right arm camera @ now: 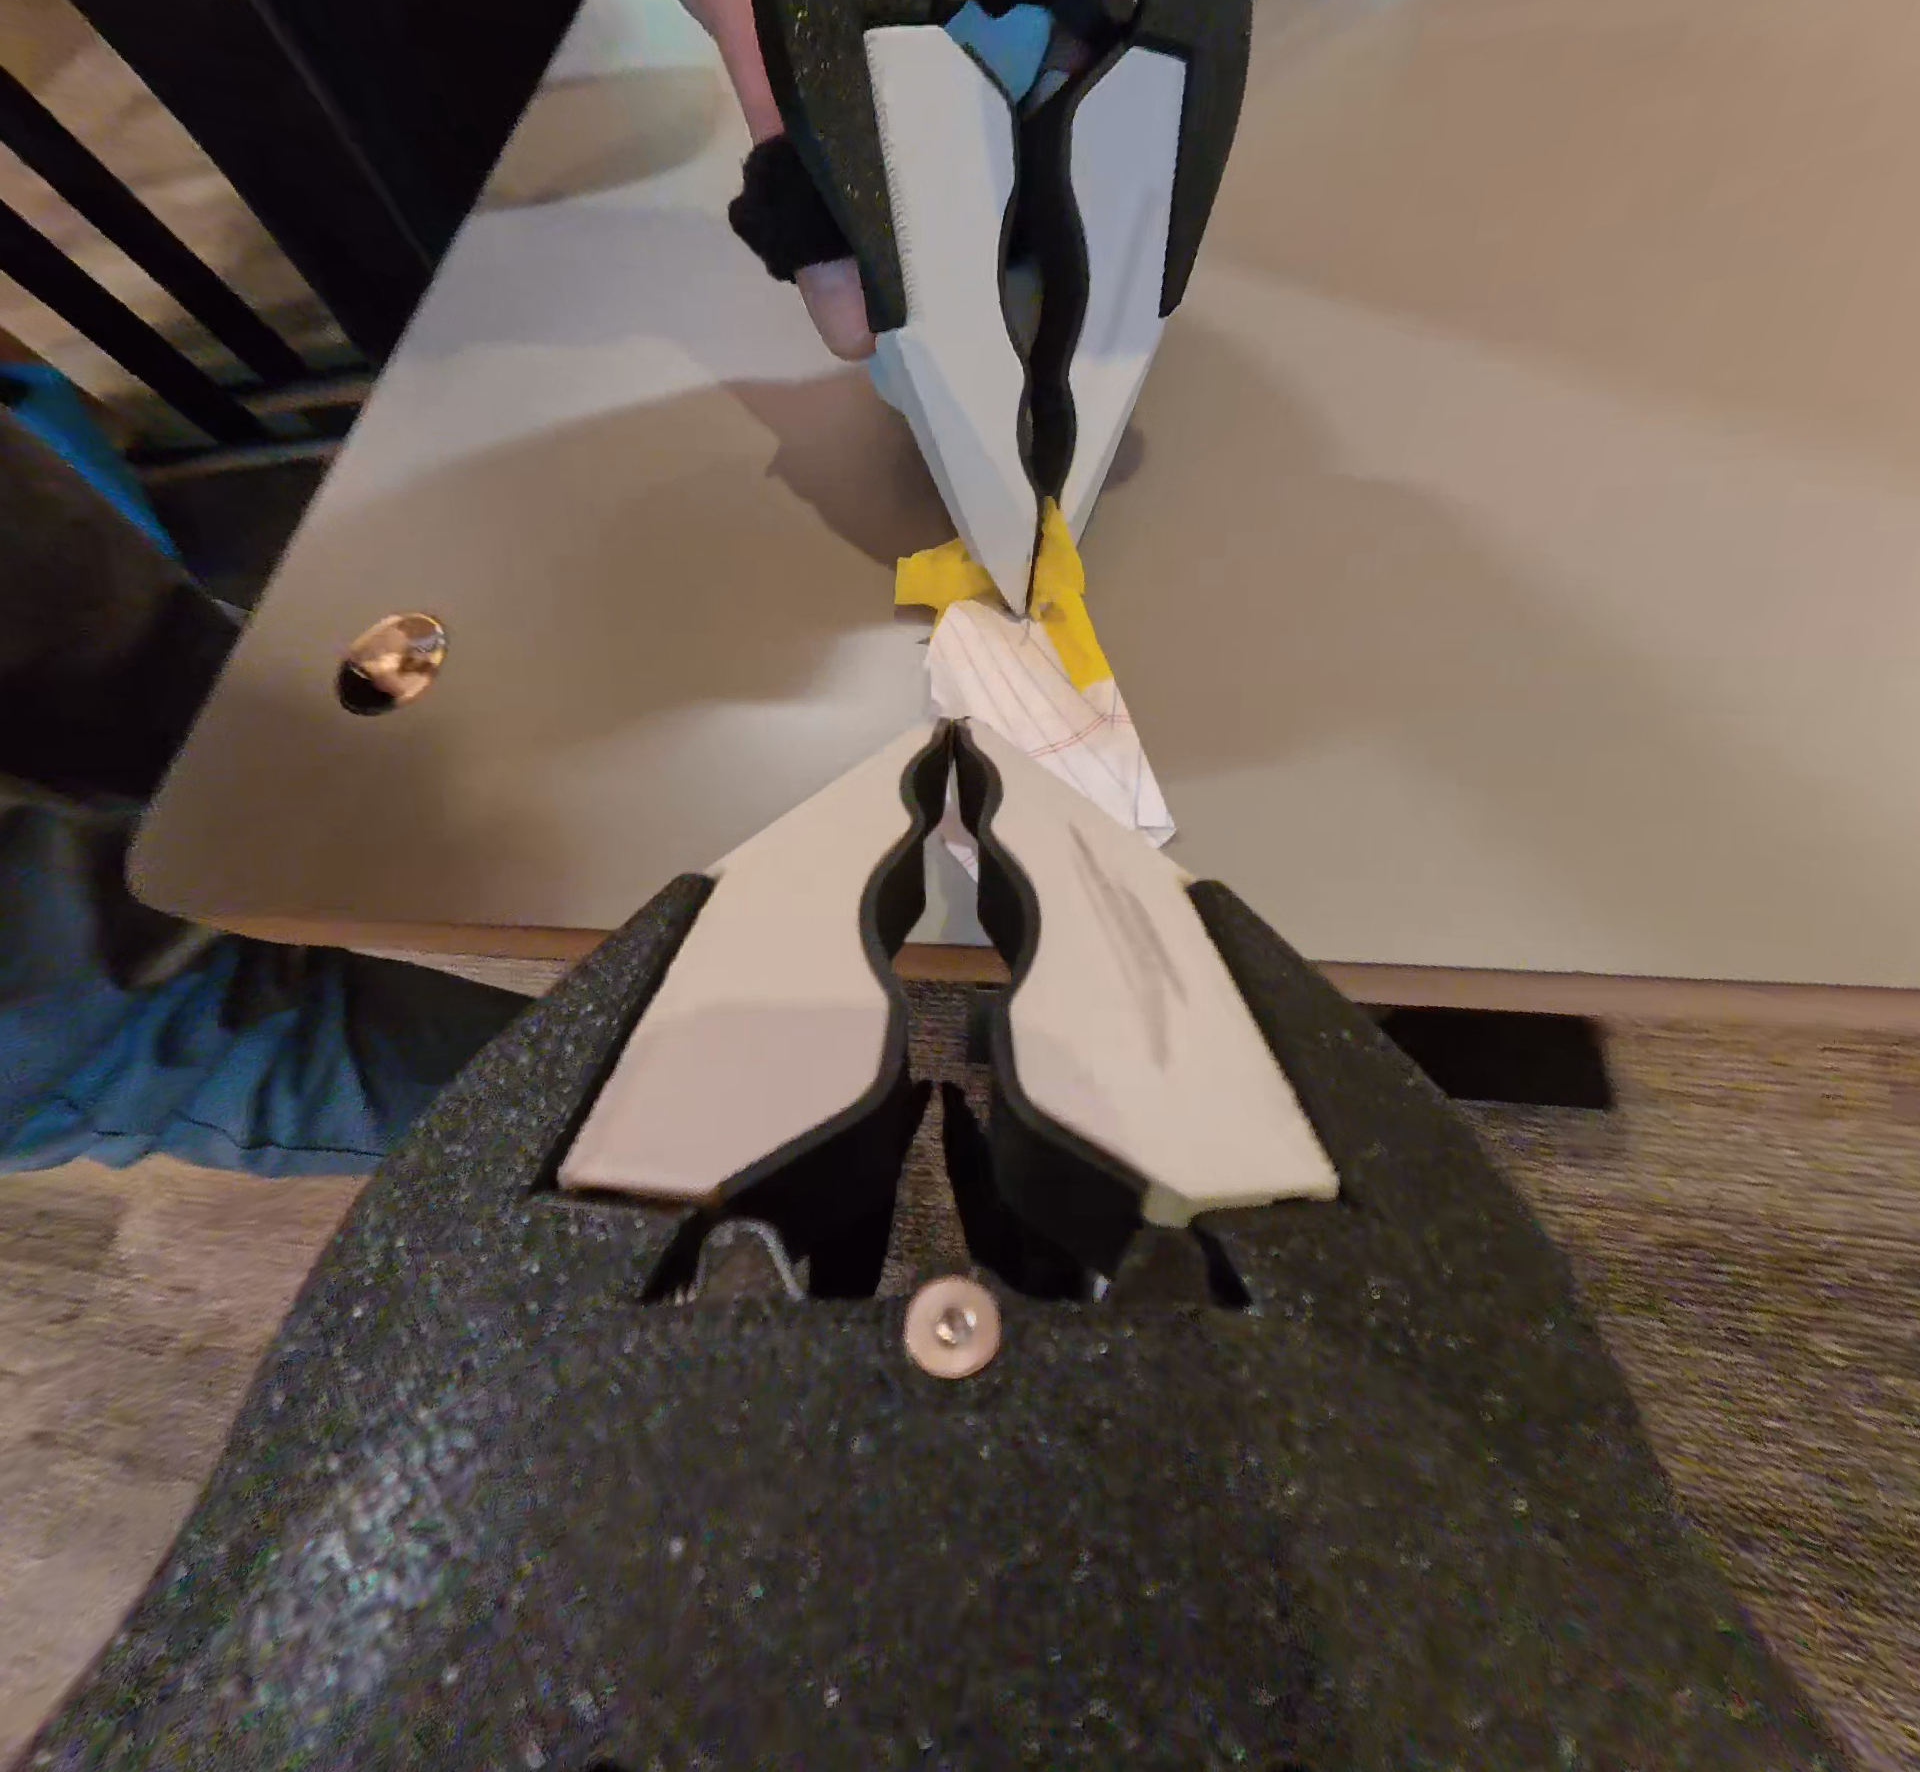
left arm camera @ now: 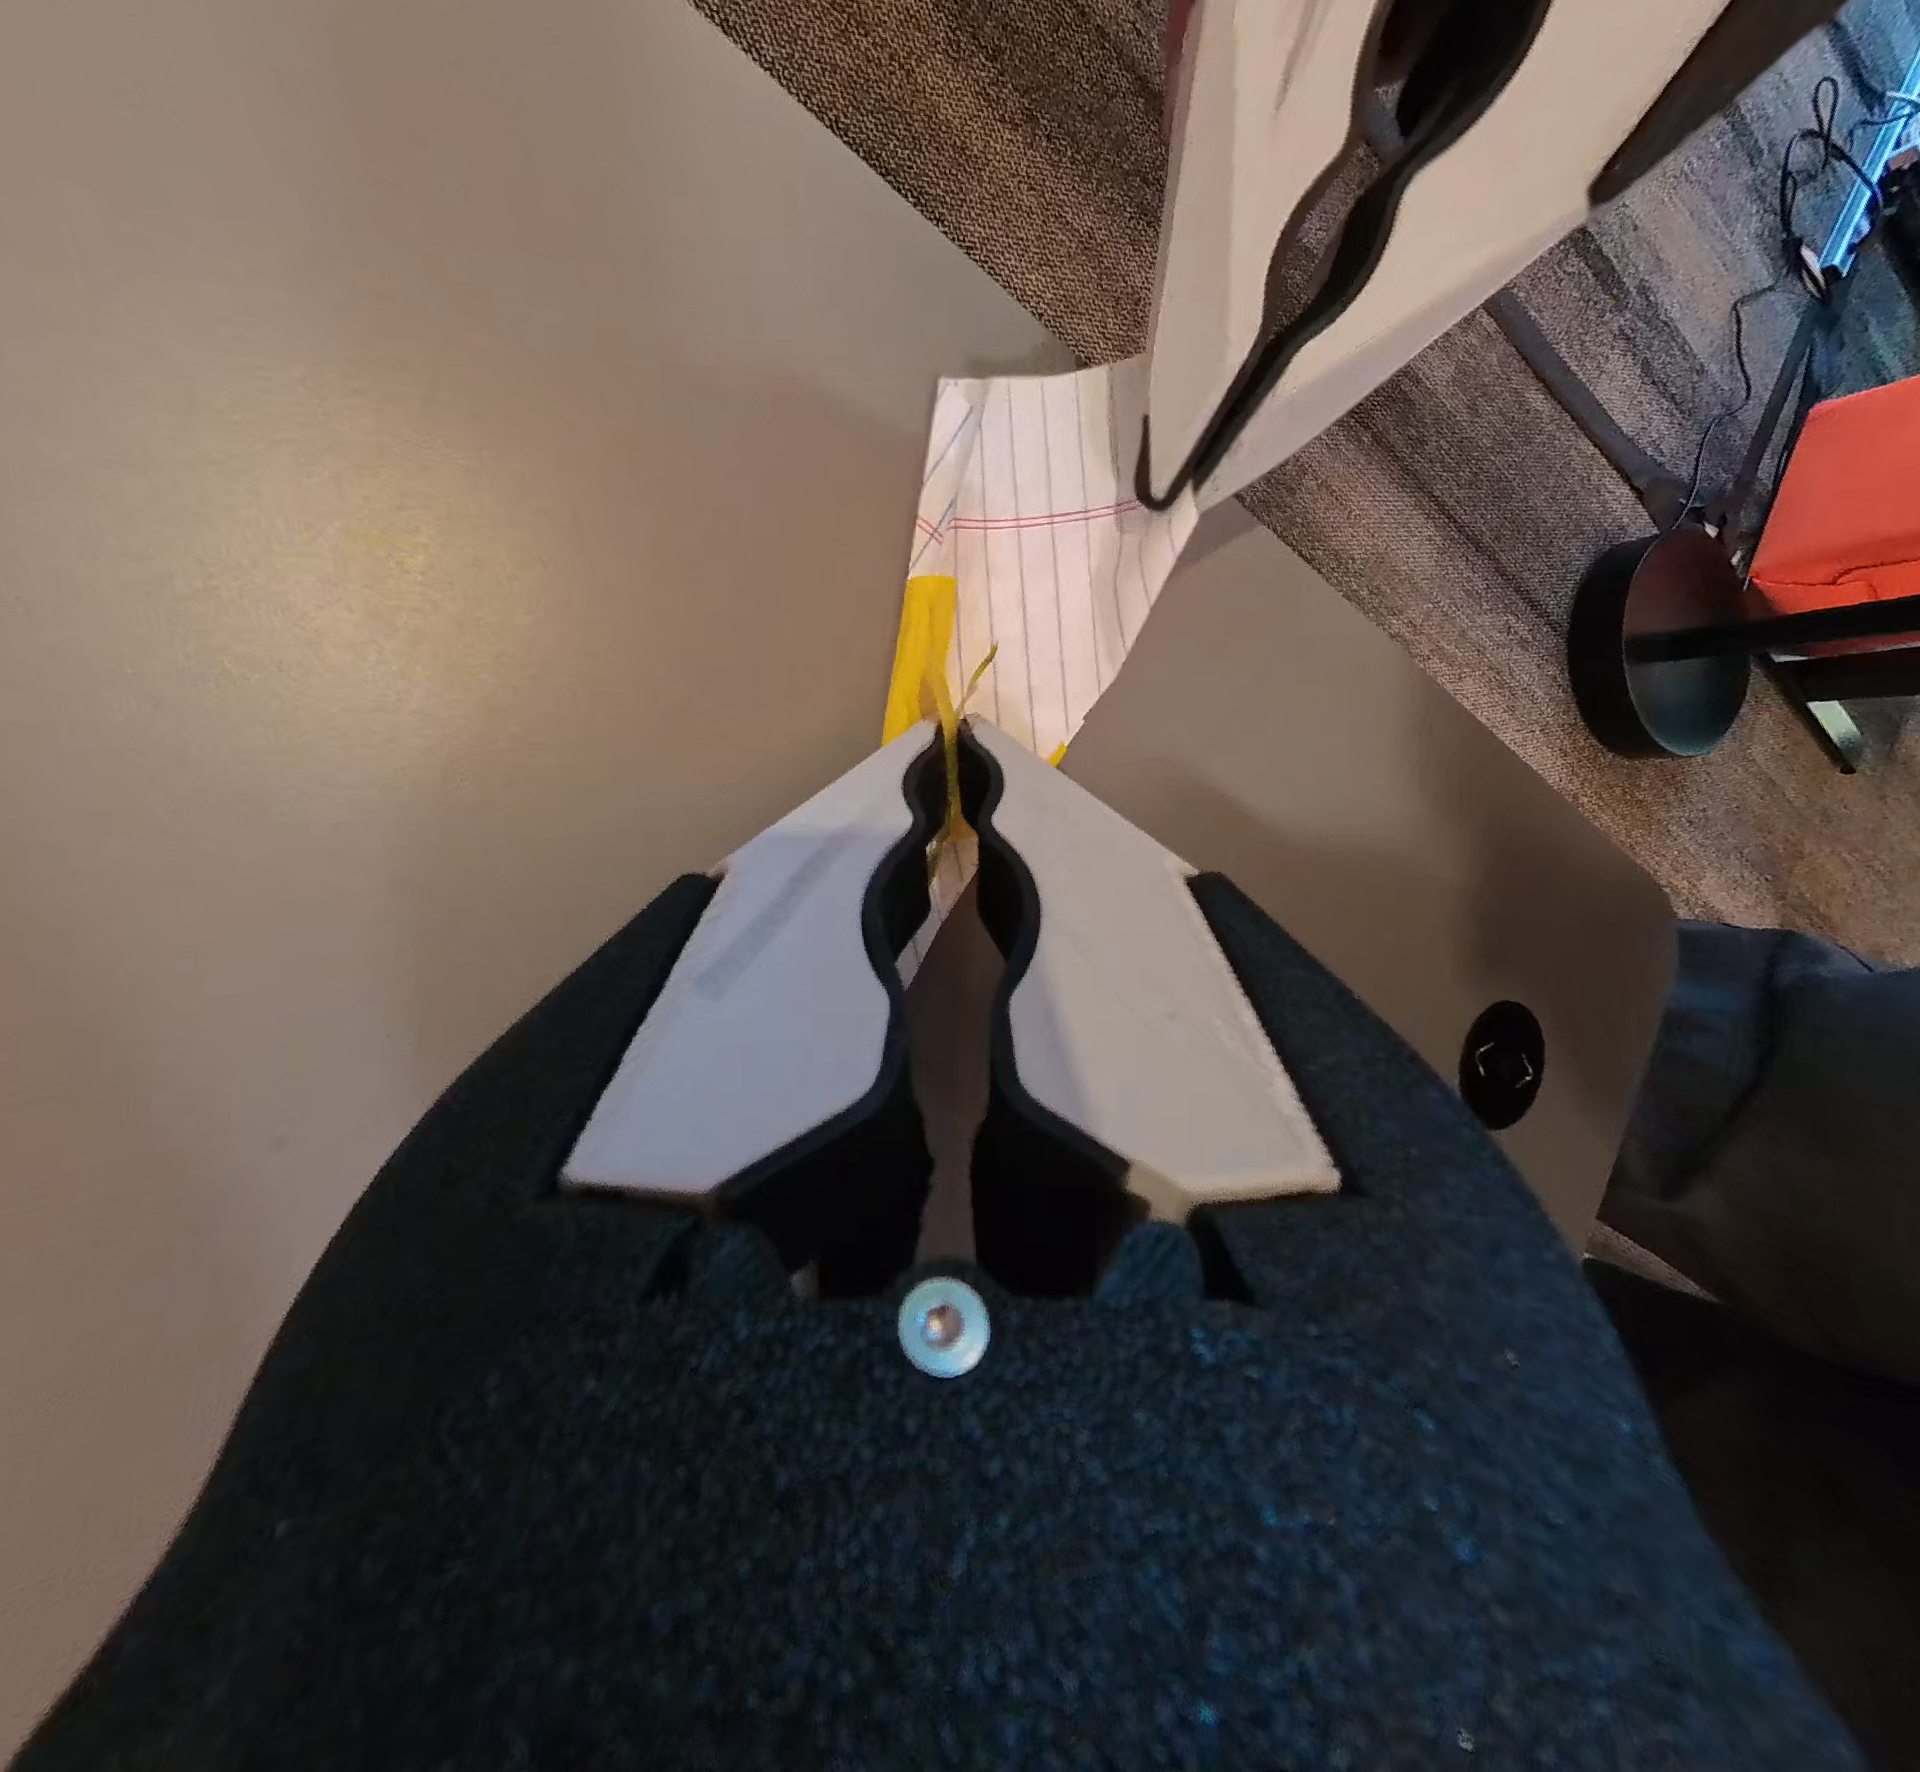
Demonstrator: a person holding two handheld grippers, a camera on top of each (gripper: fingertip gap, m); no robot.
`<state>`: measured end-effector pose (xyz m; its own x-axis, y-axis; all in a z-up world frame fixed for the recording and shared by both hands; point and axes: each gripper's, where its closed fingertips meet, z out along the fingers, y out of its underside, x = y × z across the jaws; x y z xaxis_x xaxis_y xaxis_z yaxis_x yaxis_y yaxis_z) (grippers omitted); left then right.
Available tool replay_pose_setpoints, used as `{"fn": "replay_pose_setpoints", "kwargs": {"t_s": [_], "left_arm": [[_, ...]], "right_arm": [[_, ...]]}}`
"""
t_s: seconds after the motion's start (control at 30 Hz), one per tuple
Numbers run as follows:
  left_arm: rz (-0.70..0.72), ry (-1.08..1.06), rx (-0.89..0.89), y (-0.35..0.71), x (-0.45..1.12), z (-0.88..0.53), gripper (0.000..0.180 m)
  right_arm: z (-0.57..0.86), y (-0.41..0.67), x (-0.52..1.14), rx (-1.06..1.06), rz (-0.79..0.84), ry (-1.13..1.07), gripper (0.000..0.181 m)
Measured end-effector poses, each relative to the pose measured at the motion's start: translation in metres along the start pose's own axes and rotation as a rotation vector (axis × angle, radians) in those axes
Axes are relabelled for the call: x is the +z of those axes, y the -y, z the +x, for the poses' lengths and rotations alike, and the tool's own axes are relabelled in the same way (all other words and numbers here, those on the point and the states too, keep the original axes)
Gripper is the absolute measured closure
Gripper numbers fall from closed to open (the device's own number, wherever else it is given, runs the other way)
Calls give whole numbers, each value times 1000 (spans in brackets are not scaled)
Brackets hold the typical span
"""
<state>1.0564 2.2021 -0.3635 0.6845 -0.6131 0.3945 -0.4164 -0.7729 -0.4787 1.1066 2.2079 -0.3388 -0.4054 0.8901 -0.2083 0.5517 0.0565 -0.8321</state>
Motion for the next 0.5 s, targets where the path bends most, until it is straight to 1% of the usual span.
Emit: {"fn": "replay_pose_setpoints", "kwargs": {"t_s": [0.17, 0.3, 0.33, 0.5], "left_arm": [[-5, -6, 1, 0, 0, -1, 180], [-11, -1, 14, 0, 1, 0, 180], [-11, -1, 15, 0, 1, 0, 180], [-6, 1, 19, 0, 1, 0, 180]], "right_arm": [[3, -2, 3, 15, -23, 23, 181], [10, -2, 8, 149, -20, 61, 181], [12, -6, 10, 182, -43, 69, 181], [20, -14, 12, 276, -72, 61, 181]]}}
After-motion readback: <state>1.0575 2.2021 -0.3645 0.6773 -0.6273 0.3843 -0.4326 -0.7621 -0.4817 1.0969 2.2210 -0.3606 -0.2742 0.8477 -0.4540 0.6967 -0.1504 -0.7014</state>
